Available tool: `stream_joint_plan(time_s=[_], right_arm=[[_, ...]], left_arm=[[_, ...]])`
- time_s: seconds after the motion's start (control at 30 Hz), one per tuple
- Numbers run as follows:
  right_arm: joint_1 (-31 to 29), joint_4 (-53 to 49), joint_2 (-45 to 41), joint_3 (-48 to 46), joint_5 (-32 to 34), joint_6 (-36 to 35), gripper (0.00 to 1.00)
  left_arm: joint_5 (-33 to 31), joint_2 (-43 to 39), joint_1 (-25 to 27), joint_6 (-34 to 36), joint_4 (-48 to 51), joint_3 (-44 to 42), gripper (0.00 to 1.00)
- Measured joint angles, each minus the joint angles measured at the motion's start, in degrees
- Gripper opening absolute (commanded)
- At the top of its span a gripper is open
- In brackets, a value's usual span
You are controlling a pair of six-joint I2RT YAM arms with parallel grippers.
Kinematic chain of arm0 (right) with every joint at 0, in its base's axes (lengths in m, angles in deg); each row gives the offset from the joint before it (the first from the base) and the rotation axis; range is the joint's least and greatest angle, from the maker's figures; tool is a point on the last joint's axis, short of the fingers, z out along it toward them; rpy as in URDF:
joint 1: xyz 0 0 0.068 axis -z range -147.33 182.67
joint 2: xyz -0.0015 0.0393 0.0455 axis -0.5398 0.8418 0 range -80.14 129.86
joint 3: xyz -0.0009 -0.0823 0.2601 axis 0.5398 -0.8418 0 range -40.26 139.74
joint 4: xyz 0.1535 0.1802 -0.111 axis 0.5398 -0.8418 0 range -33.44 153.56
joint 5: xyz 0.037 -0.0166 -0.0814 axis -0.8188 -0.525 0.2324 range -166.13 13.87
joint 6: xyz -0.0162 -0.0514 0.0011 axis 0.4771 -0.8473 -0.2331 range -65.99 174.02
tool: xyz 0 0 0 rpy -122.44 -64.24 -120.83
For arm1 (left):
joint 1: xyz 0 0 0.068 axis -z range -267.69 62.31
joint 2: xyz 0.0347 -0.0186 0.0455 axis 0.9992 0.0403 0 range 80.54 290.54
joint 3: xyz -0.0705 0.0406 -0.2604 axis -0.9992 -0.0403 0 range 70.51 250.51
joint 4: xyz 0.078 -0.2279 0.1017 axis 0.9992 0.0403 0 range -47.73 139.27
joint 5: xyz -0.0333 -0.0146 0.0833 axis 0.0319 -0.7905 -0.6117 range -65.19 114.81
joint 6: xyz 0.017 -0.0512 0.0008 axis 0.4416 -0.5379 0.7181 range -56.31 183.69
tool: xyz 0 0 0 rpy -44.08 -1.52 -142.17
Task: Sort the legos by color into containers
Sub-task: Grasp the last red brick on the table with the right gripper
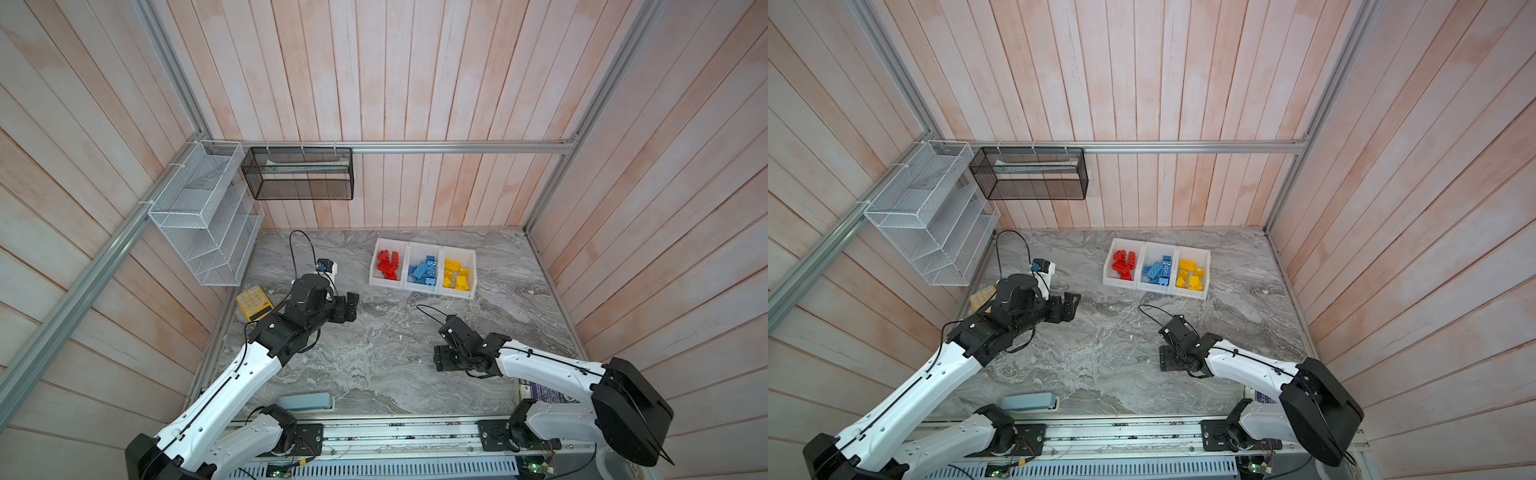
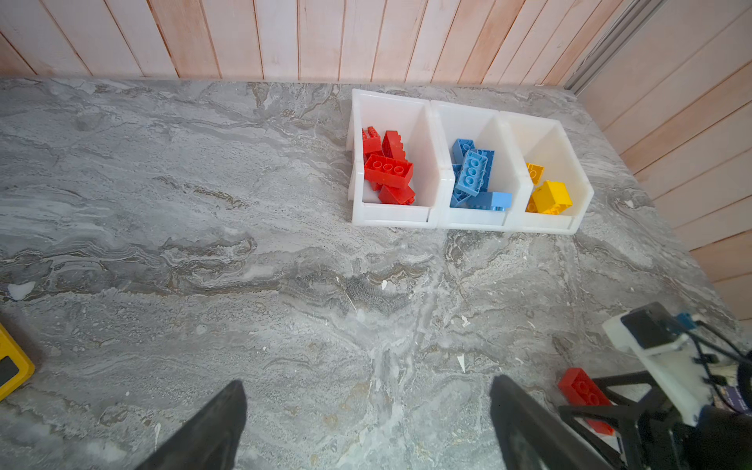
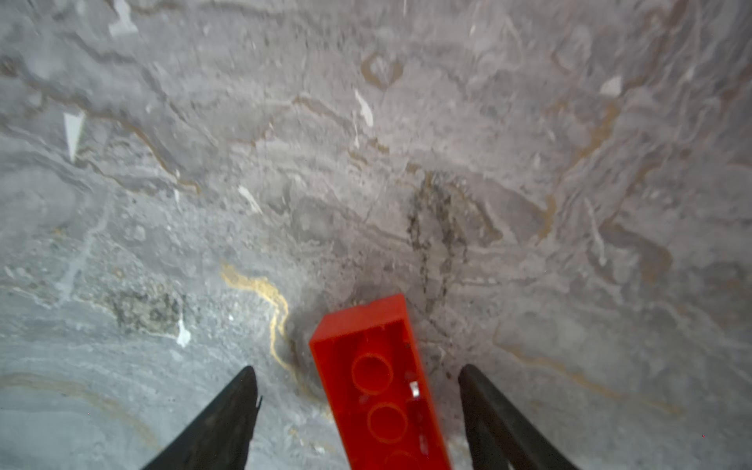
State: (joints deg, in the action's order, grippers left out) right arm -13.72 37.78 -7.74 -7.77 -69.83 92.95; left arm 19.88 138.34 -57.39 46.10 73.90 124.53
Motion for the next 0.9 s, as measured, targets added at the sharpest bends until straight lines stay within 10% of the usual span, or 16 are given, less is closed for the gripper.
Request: stream_joint_plan(time_s=[0.9], right_arm=[[-4.5,-4.39,4.26,2.62,5.88,2.56,0.26]], left_arm=[[-1.36,-3.72,0.0,0.02,-0.44,-1.36,0.95]])
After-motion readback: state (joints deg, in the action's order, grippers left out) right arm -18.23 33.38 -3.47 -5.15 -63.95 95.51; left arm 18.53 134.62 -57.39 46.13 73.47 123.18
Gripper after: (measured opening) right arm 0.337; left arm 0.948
